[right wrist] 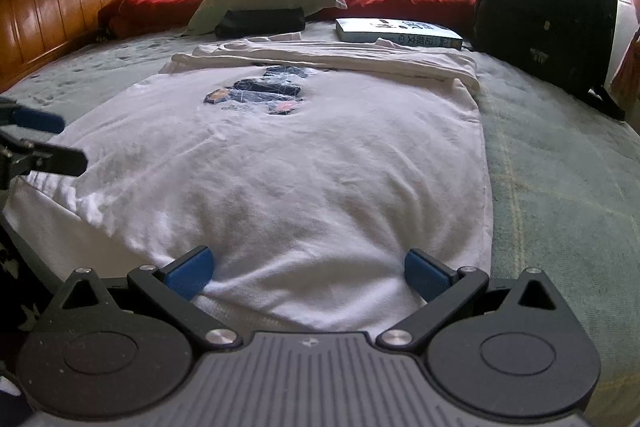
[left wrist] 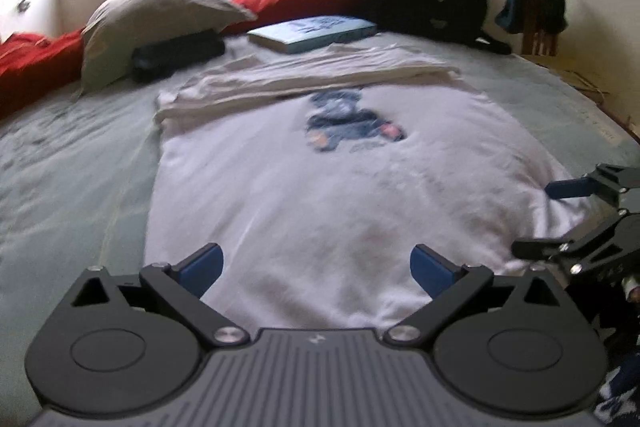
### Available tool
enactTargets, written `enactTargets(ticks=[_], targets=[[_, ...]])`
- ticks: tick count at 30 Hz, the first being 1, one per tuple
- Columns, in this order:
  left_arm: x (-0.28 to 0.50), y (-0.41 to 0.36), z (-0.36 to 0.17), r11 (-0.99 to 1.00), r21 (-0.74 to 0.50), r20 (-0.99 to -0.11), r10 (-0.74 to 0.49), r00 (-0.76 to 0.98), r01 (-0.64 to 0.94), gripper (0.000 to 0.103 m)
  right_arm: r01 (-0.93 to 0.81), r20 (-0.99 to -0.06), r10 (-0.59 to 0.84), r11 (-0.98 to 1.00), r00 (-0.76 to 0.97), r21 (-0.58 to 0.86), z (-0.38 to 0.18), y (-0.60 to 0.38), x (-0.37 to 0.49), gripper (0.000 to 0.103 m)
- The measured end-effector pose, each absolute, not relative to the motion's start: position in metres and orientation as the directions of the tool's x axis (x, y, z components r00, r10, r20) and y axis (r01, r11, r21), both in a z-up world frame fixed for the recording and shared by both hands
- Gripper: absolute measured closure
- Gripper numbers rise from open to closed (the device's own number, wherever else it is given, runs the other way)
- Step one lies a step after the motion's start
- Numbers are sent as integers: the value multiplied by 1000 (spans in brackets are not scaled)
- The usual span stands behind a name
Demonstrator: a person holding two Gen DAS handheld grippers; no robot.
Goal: Fold clothes
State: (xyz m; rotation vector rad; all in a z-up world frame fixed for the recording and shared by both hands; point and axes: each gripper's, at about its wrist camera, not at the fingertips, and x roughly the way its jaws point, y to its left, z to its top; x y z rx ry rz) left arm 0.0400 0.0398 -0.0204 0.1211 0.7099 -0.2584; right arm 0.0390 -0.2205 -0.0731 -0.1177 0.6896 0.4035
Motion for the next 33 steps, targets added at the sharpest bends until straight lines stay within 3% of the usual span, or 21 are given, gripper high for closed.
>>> enactTargets(ticks=[7, 16, 22, 33], targets=[[44, 38, -46, 966, 27, -715, -160, 680, 256, 3, -402, -639, 329, 915, 695, 33, -72, -223, 38, 0], [31, 54, -34, 974, 19, -691, -149, 707, 224, 3, -399, -639, 328, 916, 696, 35, -72, -223, 39, 0], [35, 38, -22, 956, 30, -647, -204, 734, 292, 3, -392, -647, 323, 919, 691, 41, -69, -223, 38, 0], [26, 43, -47, 958, 43, -690, -177, 702, 284, 3, -380, -644, 324, 923, 693, 56, -67, -235, 32, 0]])
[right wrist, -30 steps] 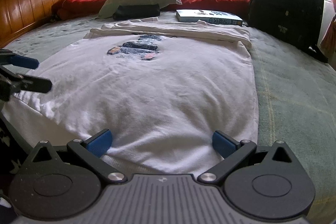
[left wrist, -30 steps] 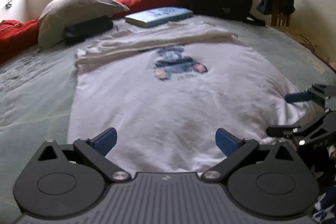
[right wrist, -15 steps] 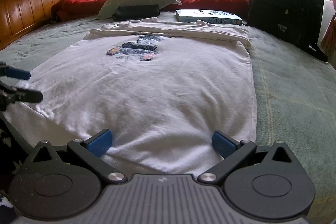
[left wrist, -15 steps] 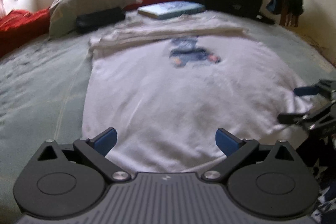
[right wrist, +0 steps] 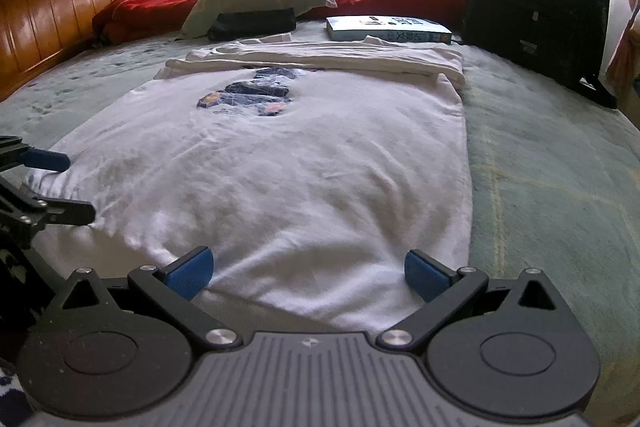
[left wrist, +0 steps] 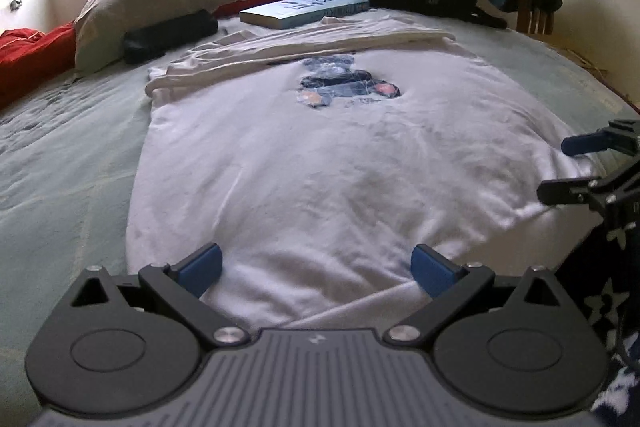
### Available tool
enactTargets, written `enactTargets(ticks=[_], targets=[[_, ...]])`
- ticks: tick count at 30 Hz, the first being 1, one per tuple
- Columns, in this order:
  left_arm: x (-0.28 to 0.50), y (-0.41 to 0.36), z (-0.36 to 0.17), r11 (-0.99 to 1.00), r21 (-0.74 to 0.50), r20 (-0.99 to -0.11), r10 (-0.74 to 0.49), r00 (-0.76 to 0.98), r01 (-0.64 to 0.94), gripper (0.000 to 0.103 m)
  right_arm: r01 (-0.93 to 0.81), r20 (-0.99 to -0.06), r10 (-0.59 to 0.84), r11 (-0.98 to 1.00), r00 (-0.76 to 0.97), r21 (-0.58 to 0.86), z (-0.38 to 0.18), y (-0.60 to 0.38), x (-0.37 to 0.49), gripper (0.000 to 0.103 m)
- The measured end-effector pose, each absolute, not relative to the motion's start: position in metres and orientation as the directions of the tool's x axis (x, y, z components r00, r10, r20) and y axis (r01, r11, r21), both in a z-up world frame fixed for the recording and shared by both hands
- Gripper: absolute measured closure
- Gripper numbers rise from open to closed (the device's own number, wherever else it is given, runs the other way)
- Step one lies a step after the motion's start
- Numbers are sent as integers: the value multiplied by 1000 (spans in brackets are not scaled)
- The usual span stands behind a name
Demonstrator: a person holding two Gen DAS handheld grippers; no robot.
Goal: Fold clothes
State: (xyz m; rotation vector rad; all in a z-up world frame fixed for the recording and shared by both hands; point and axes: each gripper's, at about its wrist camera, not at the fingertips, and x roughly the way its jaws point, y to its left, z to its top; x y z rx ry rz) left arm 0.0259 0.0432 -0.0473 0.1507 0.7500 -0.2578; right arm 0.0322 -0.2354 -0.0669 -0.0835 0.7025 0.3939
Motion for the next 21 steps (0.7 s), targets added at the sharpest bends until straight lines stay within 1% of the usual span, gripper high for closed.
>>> enactTargets(ticks=[3, 5, 9, 11, 14, 16, 21], targets=[[25, 44, -41, 957, 55, -696, -167, 699, 284, 3, -376, -641, 328, 924, 694, 65, -65, -239, 30, 0], [27, 42, -35, 956, 64, -684, -166, 711, 285, 3, -371, -639, 325, 926, 697, 67, -61, -238, 30, 0], [34, 36, -28, 951, 53, -663, -195, 723, 305, 3, -385, -616, 347, 920, 707, 76, -52, -235, 32, 0], [39, 33, -33, 951, 44, -676, -198, 710, 307, 3, -392, -623, 344, 918, 702, 65, -54, -231, 33, 0], [44, 30, -43, 955, 21, -705, -197, 681, 297, 2, -391, -658, 319, 920, 683, 41, -69, -226, 34, 0], [41, 32, -46, 957, 15, -699, -197, 687, 290, 2, -391, -637, 326, 919, 699, 42, -71, -228, 30, 0], [32, 42, -46, 962, 10, -704, -186, 686, 272, 2, -388, -641, 327, 920, 694, 50, -70, -229, 30, 0]])
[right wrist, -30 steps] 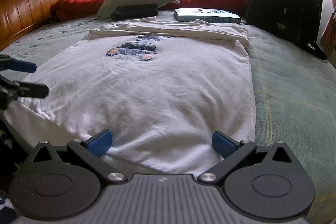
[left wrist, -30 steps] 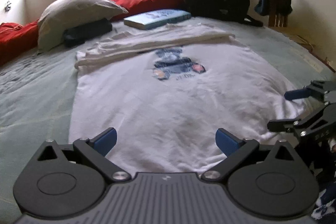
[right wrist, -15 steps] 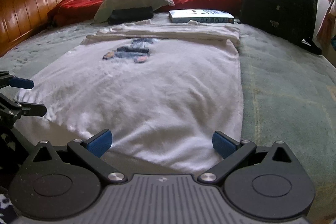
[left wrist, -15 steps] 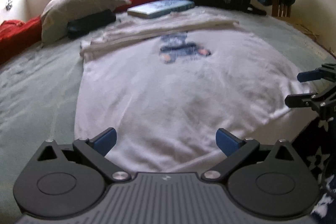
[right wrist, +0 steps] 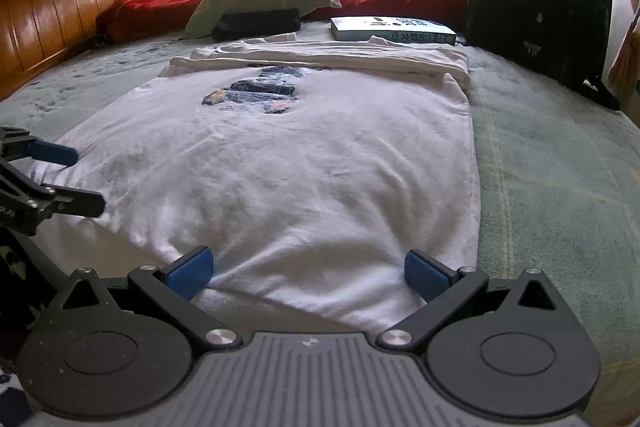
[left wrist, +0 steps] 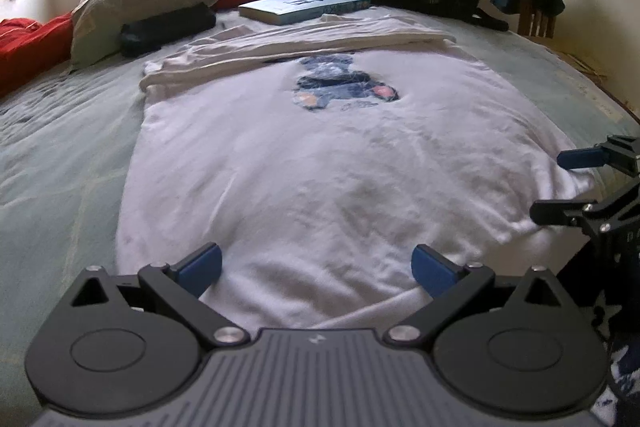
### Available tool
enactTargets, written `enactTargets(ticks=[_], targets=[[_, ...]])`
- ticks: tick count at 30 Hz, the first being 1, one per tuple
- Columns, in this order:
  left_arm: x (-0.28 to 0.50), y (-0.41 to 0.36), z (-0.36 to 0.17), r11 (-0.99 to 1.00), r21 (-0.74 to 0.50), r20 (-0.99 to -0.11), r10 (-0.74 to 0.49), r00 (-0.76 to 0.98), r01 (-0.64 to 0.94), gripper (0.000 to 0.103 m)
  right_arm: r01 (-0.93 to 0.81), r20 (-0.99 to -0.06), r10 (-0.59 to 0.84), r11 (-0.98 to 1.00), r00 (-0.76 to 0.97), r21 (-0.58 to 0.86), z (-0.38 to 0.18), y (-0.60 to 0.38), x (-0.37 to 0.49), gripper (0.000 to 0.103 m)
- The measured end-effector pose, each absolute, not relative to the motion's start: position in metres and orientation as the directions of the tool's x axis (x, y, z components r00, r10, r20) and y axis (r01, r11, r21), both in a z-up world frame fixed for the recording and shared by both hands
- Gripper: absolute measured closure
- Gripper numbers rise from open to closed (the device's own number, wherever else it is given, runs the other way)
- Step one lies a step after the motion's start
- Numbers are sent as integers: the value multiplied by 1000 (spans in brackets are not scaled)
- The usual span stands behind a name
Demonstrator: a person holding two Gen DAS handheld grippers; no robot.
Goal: Fold clothes
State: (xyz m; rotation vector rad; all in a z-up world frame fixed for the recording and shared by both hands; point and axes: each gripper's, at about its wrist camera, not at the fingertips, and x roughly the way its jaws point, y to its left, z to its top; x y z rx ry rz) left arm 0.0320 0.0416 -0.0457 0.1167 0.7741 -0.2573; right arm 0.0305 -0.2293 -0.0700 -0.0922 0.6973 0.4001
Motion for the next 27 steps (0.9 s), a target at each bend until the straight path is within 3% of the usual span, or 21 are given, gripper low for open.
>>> enactTargets(ticks=[15, 21, 27], targets=[[33, 28, -24, 948, 57, -670, -196, 716, 313, 2, -377, -632, 333, 924, 700, 69, -59, -230, 28, 0], [36, 23, -42, 954, 30, -721, -187, 667, 299, 2, -376, -648, 328, 924, 687, 70, -64, -231, 29, 0], [25, 35, -34, 968, 19, -710, -164, 685, 251, 2, -371, -629, 347, 923, 696, 99, -54, -242, 28, 0]])
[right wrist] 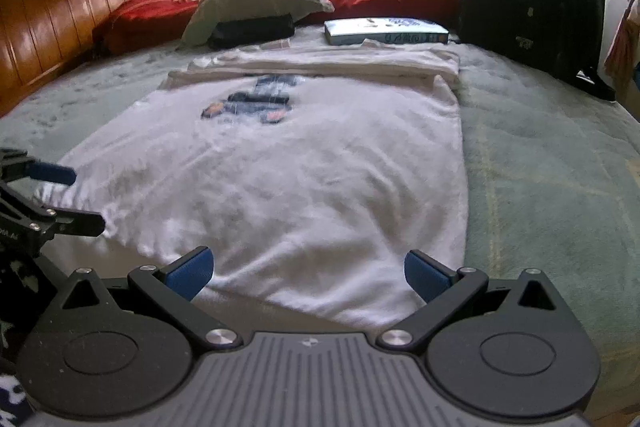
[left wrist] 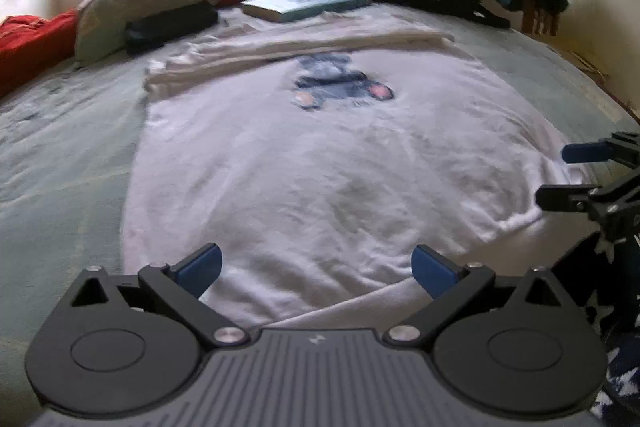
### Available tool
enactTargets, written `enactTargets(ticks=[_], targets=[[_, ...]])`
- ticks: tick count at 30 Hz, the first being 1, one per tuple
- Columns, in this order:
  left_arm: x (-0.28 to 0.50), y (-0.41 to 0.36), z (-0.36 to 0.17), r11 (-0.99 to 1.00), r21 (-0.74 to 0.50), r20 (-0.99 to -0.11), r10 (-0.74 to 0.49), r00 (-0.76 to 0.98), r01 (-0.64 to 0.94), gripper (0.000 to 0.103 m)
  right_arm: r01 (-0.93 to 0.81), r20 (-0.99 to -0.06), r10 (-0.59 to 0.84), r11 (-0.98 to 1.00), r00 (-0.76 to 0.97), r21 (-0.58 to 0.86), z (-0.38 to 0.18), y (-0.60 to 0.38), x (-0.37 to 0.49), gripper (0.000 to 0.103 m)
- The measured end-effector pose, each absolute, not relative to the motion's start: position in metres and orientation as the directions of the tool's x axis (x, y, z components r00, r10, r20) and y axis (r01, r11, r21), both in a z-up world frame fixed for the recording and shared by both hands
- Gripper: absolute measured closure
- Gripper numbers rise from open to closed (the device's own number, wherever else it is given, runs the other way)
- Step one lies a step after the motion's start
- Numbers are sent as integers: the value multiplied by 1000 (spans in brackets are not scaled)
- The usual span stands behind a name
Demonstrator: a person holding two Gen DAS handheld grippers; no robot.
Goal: Fold clothes
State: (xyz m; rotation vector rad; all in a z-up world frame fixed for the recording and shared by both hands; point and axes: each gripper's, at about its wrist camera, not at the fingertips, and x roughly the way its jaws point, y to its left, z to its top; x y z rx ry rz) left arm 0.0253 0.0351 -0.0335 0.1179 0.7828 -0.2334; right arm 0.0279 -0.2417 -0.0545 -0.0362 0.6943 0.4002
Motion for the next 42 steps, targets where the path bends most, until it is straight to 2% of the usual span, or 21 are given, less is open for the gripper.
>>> enactTargets(ticks=[6, 10, 12, 18, 25, 29, 34, 37, 42], targets=[[25, 37, -24, 970, 13, -690, -165, 704, 241, 2, -372, -609, 390, 914, 691, 164, -48, -253, 36, 0], [33, 33, -35, 967, 27, -729, -154, 667, 254, 2, -379, -652, 402, 907, 643, 185, -61, -253, 41, 0], [34, 36, -42, 968, 32, -755, -139, 641, 247, 2, -401, -645, 405, 901, 648, 163, -64, -256, 34, 0], [40, 51, -27, 975, -14, -725, -163, 669, 222, 2, -413, -636, 415, 896, 651, 162, -46, -262, 41, 0], [51, 42, -15, 977, 13, -686, -148, 713, 215, 2, -491, -573, 446, 867, 688, 85, -10, -252, 111, 0], [56, 42, -14, 979, 19, -680, -135, 720, 202, 2, -473, -603, 454, 870, 656, 139, -11, -249, 197, 0], [65, 47, -16, 981, 0, -685, -141, 715, 194, 2, -387, -648, 456, 885, 610, 258, -39, -250, 280, 0], [67, 49, -18, 982, 8, -687, -133, 714, 190, 2, -349, -652, 463, 885, 600, 308, -57, -263, 289, 0], [66, 53, -18, 979, 11, -690, -140, 710, 204, 2, -339, -669, 418, 906, 615, 254, -45, -283, 248, 0]])
